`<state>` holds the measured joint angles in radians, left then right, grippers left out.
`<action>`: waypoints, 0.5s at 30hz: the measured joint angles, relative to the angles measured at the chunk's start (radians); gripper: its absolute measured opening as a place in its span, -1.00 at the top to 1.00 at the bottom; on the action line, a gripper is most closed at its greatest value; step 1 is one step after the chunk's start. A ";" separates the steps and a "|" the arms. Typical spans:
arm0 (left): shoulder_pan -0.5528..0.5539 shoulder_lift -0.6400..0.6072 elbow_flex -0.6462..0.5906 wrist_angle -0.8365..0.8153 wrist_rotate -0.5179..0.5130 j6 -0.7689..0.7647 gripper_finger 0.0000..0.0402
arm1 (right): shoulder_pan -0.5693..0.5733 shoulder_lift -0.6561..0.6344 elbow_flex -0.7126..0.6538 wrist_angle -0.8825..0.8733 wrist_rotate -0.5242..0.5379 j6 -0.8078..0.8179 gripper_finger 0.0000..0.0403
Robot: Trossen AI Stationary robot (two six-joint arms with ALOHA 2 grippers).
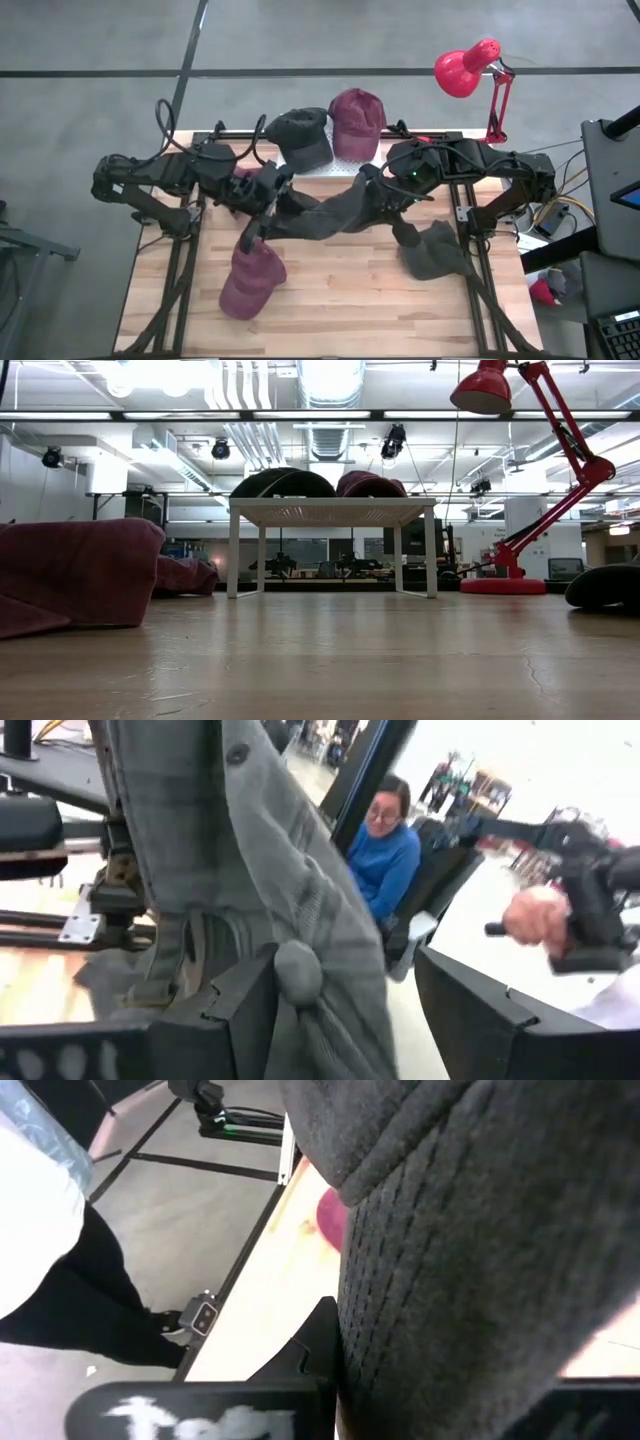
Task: Pick & Place hat
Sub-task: Stack the left black cap on top of the black cap on the shelf
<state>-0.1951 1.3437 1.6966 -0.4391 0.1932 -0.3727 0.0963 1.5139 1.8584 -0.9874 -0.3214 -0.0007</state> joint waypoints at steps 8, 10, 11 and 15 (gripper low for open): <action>0.000 0.004 0.000 0.034 0.000 -0.017 0.21 | 0.000 0.005 0.000 0.012 0.000 0.051 0.94; 0.000 0.004 0.000 0.037 0.000 -0.006 0.40 | 0.000 0.005 0.000 0.022 0.000 0.051 0.94; 0.000 0.004 0.000 0.037 0.000 0.003 0.51 | 0.000 0.005 0.000 0.028 0.000 0.051 0.94; 0.010 0.003 0.000 0.038 0.000 0.005 0.90 | 0.005 0.005 0.000 0.034 0.003 0.030 0.94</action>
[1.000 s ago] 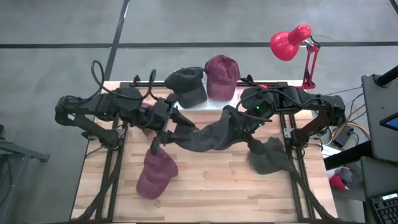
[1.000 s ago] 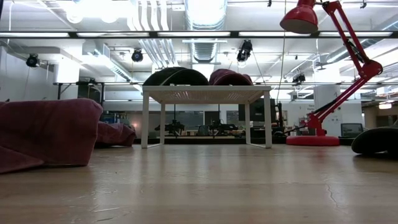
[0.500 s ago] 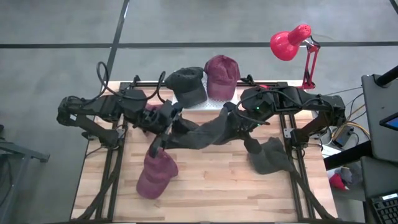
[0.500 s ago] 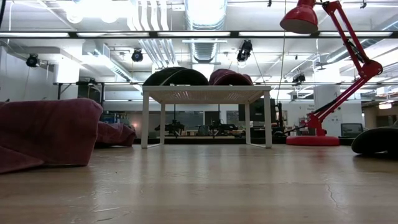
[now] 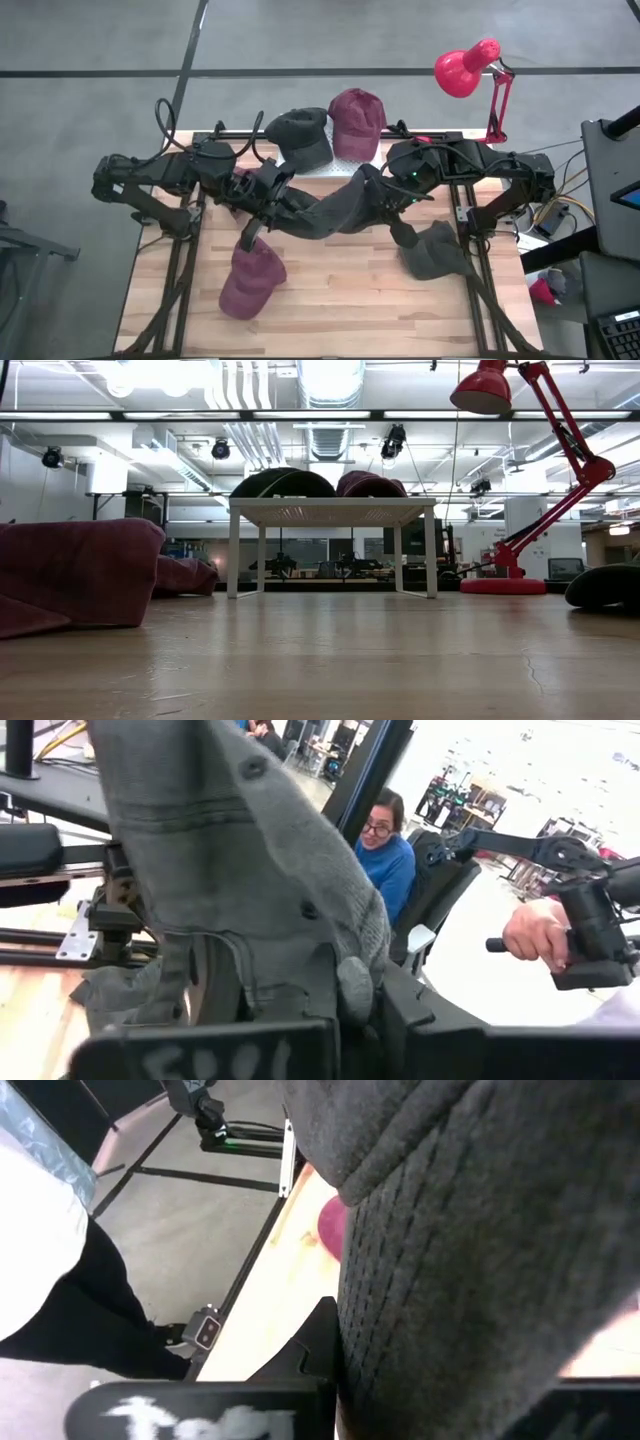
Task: Pick & Place hat
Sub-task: Stack the left black cap on top of the black cap on the shelf
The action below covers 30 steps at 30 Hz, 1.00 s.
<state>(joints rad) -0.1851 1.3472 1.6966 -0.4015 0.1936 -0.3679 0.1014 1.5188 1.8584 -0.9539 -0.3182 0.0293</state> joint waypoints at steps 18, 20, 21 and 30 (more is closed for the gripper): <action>0.088 0.000 0.030 -0.066 0.102 0.016 0.90 | -0.007 0.008 -0.112 0.001 0.166 -0.089 0.31; 0.099 -0.002 0.030 -0.066 0.123 0.016 0.90 | -0.009 0.008 -0.136 -0.003 0.164 -0.090 0.25; 0.106 -0.003 0.030 -0.067 0.138 0.016 0.90 | -0.009 0.008 -0.150 -0.007 0.164 -0.093 0.23; 0.230 -0.045 0.031 -0.164 0.191 0.052 0.90 | -0.032 -0.030 -0.334 0.007 0.068 -0.073 0.13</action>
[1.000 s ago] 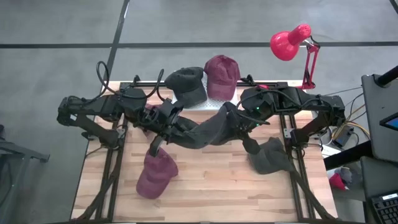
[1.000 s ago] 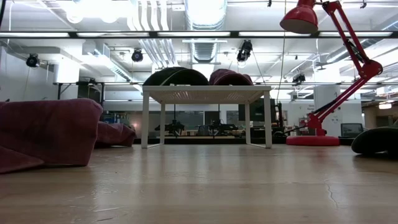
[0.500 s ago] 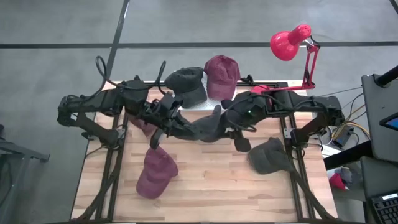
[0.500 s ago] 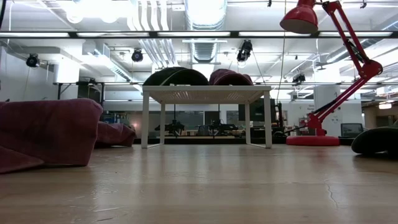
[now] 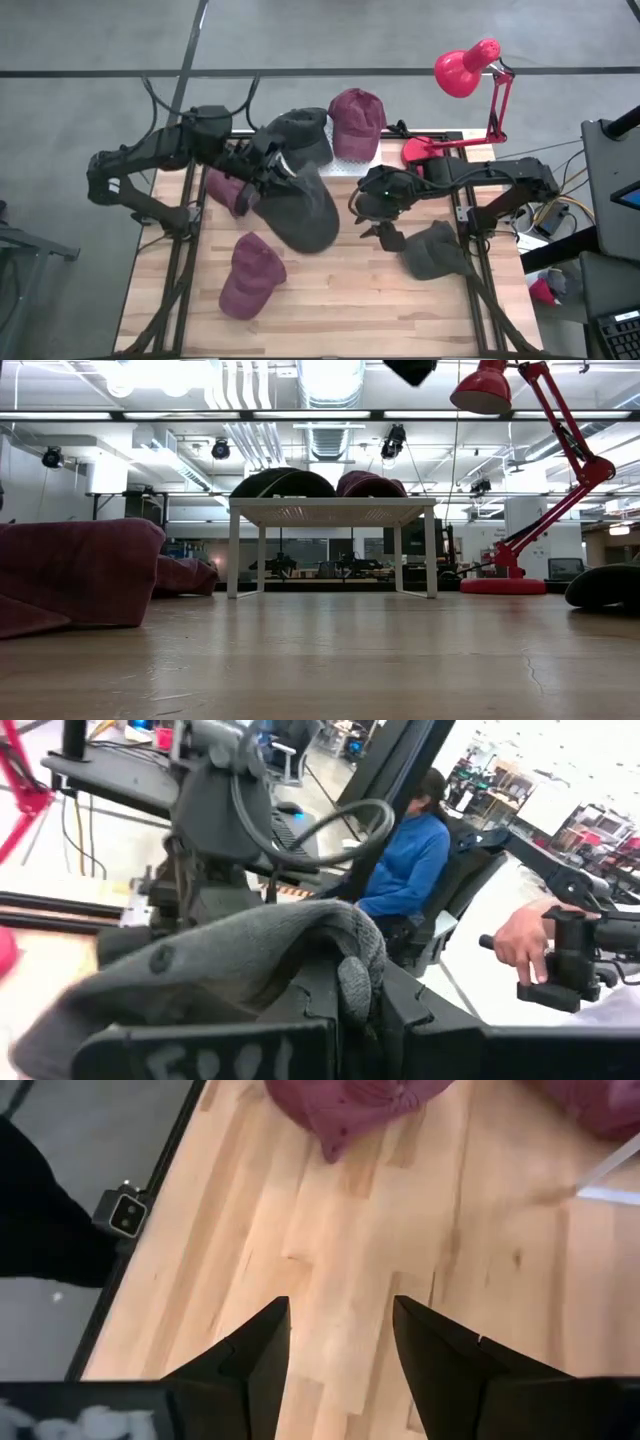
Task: Pick & Place hat
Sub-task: Stack the left black cap on top of the black cap on the shelf
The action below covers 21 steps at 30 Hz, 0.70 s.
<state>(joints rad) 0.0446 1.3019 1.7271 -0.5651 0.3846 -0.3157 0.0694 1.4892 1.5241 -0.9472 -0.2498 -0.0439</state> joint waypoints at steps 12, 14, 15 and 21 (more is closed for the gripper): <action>0.258 0.012 0.000 -0.013 0.191 0.009 0.90 | -0.045 -0.190 -0.352 0.265 -0.015 0.046 0.15; 0.298 0.011 0.000 -0.011 0.216 0.009 0.90 | -0.061 -0.241 -0.408 0.315 -0.013 0.056 0.14; 0.321 0.011 0.000 -0.010 0.228 0.009 0.90 | -0.069 -0.267 -0.438 0.344 -0.013 0.063 0.14; 0.448 0.032 -0.013 0.001 0.307 0.008 0.90 | -0.120 -0.420 -0.599 0.501 -0.009 0.076 0.13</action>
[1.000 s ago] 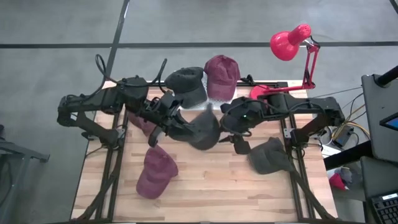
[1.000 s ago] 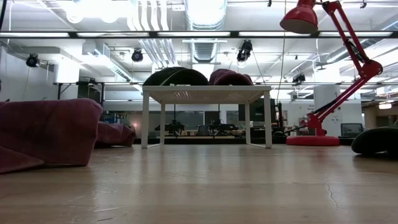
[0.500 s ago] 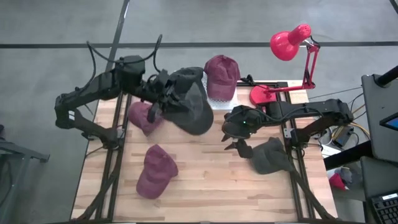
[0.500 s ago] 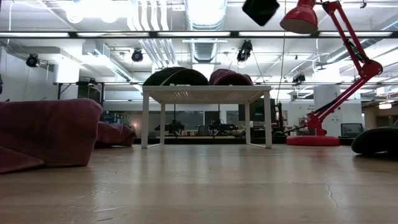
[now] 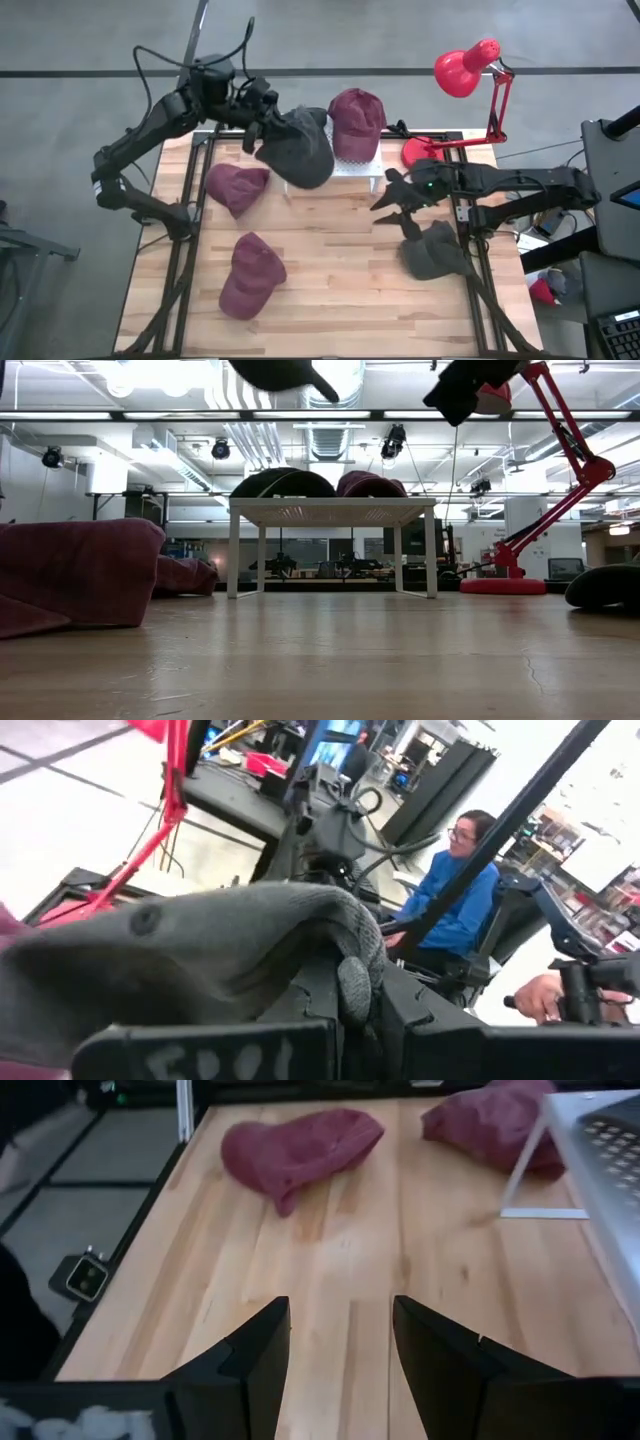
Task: Pick & Place hat
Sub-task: Stack the left black cap on top of the black cap on the shelf
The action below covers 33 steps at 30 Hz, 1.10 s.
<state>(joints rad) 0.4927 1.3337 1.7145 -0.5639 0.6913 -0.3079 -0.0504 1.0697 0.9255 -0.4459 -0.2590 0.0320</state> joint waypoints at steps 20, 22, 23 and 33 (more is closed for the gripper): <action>0.219 0.229 0.012 0.033 0.479 -0.052 0.90 | -0.060 -0.192 -0.240 0.091 0.011 0.020 0.13; 0.231 0.253 0.026 0.034 0.499 -0.033 0.90 | -0.060 -0.191 -0.247 0.088 0.023 0.017 0.15; 0.237 0.265 0.034 0.034 0.506 -0.027 0.90 | -0.060 -0.191 -0.249 0.089 0.024 0.014 0.15; 0.262 0.319 0.087 0.032 0.577 -0.041 0.90 | -0.062 -0.191 -0.255 0.090 0.028 -0.006 0.21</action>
<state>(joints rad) 0.7544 1.6532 1.8015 -0.5316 1.2678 -0.3491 -0.1127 0.8783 0.6708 -0.3563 -0.2310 0.0263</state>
